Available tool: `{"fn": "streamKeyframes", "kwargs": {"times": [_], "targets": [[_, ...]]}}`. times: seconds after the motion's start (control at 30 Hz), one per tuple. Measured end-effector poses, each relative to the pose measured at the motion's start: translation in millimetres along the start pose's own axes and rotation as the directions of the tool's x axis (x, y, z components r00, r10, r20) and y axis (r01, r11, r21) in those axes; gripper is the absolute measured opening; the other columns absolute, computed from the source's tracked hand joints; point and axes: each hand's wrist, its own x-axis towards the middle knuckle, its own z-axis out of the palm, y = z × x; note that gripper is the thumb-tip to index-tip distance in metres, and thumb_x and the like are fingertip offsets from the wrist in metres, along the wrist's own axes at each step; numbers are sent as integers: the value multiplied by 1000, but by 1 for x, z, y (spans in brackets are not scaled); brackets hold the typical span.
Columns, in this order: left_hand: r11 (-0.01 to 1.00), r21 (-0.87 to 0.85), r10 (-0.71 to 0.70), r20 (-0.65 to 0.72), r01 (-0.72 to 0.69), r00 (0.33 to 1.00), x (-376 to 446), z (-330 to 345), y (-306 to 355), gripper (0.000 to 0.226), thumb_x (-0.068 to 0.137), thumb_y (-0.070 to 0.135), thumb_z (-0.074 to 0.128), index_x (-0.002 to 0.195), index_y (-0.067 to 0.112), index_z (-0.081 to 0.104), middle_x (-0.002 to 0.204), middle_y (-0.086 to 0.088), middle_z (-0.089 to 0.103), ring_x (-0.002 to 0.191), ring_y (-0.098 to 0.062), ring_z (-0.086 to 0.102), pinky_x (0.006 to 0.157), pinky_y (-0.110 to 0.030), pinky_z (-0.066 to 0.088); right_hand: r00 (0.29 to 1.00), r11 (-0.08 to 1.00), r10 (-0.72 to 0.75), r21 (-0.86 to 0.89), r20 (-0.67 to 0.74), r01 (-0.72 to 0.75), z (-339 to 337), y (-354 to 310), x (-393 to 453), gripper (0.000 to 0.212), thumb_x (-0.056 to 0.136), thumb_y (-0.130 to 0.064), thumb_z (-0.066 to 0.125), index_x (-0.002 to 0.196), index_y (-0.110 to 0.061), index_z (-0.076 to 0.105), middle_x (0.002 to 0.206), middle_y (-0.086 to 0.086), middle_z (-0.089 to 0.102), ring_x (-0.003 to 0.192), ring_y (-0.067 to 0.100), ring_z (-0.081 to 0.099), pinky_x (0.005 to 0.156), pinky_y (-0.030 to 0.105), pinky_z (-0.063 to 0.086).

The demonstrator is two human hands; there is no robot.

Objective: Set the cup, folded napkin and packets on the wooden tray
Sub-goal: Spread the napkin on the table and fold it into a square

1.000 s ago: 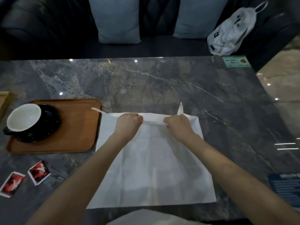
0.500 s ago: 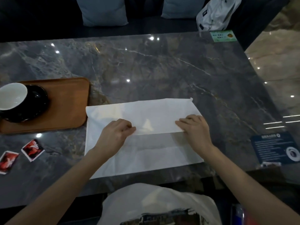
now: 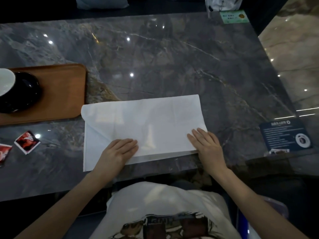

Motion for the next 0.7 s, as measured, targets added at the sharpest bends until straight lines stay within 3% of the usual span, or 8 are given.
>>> {"fn": "streamKeyframes", "kwargs": {"times": [0.1,0.2,0.3,0.37,0.5,0.7], "targets": [[1000,-1,-18,22,18,1000,-6,6,7,57,100,14,16,99,8,72,108,-8,71,98,-23,67,90,-32,37,996,996,7,-84,87,0,6,5,-12,57,71,1,31,119,-12,60,121,12,65,114,30,60,99,39,29],[1000,17,-15,64,14,998,-10,15,10,39,91,7,33,104,9,70,111,-7,70,104,-22,65,94,-33,34,996,993,20,-116,90,-9,10,9,-16,57,74,1,31,122,-13,57,125,13,62,117,31,57,102,41,27],[998,59,-12,85,7,996,-13,21,10,40,80,7,40,109,9,67,115,-7,68,110,-23,60,100,-34,30,1000,993,15,-120,18,-13,10,11,-12,50,79,1,35,122,-15,54,126,14,62,117,32,57,102,43,27],[997,80,-11,99,3,995,-14,23,9,39,86,7,36,114,9,63,118,-7,67,115,-22,53,106,-33,22,999,991,1,-131,-33,-6,10,14,-8,46,81,0,39,122,-17,52,126,13,62,117,32,57,102,44,28],[995,101,-36,191,17,981,-18,23,10,48,100,12,6,123,12,47,124,-5,63,112,-22,61,109,-32,13,995,984,-43,-179,-86,27,13,21,-1,43,84,-2,47,123,-18,53,129,12,60,120,31,55,104,45,27],[989,126,56,187,-81,981,-23,27,3,51,101,13,11,120,11,58,125,-5,62,118,-23,55,111,-34,13,991,965,-117,-244,-57,100,21,33,-4,43,87,0,46,126,-16,55,134,9,56,129,23,36,112,41,13]]}}
